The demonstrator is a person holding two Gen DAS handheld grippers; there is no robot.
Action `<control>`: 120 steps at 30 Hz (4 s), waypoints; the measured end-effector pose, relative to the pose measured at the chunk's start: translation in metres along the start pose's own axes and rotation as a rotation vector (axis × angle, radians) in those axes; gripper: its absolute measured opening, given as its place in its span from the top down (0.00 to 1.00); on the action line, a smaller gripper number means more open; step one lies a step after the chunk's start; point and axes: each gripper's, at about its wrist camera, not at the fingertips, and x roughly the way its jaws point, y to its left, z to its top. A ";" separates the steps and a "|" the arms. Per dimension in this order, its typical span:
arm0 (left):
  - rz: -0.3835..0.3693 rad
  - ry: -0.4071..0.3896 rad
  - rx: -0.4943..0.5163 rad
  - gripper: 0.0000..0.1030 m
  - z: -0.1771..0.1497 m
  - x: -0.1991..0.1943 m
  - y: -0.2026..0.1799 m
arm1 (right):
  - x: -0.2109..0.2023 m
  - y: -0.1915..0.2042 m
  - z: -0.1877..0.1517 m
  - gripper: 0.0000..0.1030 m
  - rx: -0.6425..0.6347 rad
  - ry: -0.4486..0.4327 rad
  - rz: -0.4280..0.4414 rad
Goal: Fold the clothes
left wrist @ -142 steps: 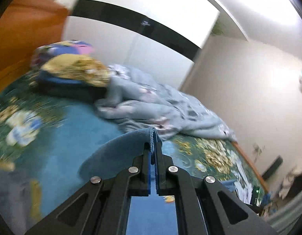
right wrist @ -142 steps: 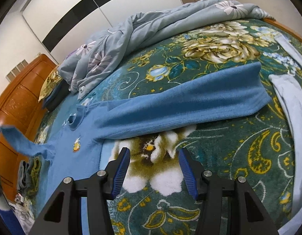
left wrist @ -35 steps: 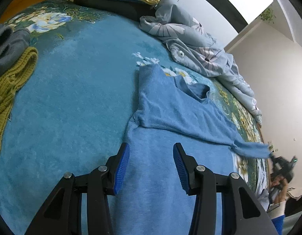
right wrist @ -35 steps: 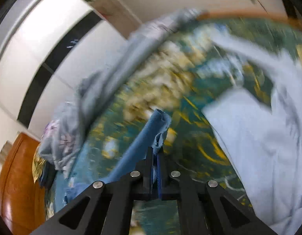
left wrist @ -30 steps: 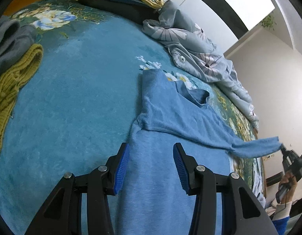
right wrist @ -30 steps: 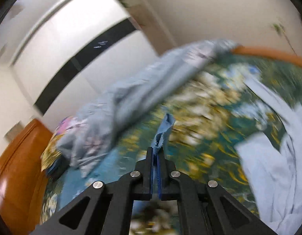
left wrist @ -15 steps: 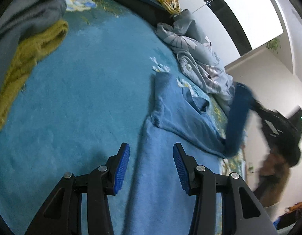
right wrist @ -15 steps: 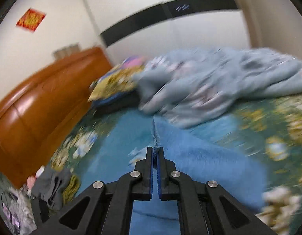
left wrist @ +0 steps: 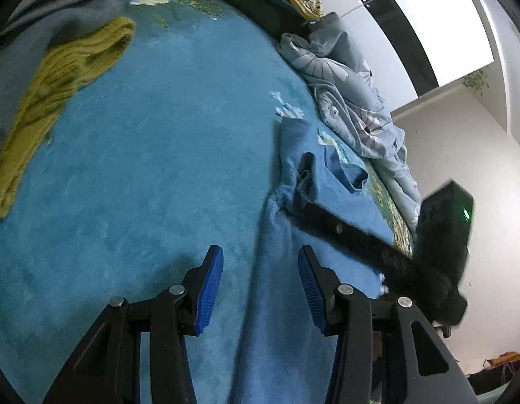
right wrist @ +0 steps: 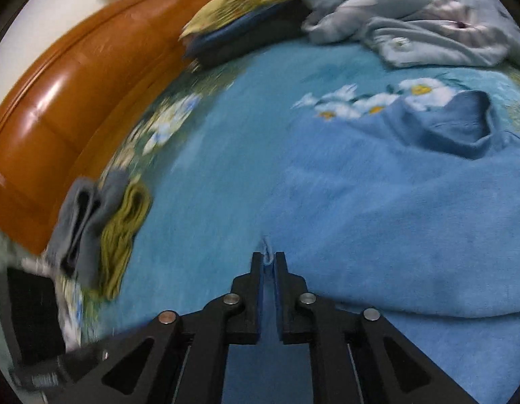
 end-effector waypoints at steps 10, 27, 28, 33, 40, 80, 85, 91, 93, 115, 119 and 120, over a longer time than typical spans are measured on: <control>0.019 0.103 0.161 0.54 0.042 0.072 -0.052 | -0.110 -0.055 -0.033 0.56 0.113 -0.181 -0.024; 0.193 -0.039 0.283 0.97 0.040 0.072 -0.052 | -0.181 -0.146 -0.113 0.53 0.306 -0.266 -0.113; 0.208 -0.016 0.267 0.97 0.039 0.078 -0.046 | -0.180 -0.148 -0.116 0.53 0.314 -0.262 -0.116; 0.173 -0.008 0.202 0.97 0.035 0.061 -0.036 | -0.189 -0.151 -0.127 0.53 0.331 -0.274 -0.120; 0.136 0.017 0.231 0.48 -0.019 -0.017 -0.039 | -0.224 -0.142 -0.164 0.53 0.342 -0.321 -0.166; -0.125 0.259 0.277 0.38 -0.146 -0.064 -0.013 | -0.221 -0.129 -0.307 0.93 0.459 -0.322 0.159; -0.093 0.247 0.260 0.77 -0.152 -0.063 -0.011 | -0.227 -0.126 -0.305 0.95 0.440 -0.343 0.140; -0.099 0.228 0.182 0.94 -0.157 -0.061 0.002 | -0.220 -0.131 -0.310 0.95 0.458 -0.305 0.101; -0.088 0.228 0.204 0.94 -0.158 -0.062 -0.002 | -0.220 -0.132 -0.313 0.95 0.463 -0.310 0.107; -0.379 0.106 0.196 0.94 -0.073 -0.080 -0.047 | -0.264 -0.137 -0.238 0.95 0.430 -0.458 0.206; -0.392 0.102 0.190 0.94 -0.025 -0.055 -0.065 | -0.270 -0.149 -0.177 0.95 0.403 -0.487 0.193; -0.370 0.104 0.186 0.94 -0.010 -0.042 -0.071 | -0.269 -0.152 -0.161 0.95 0.397 -0.485 0.173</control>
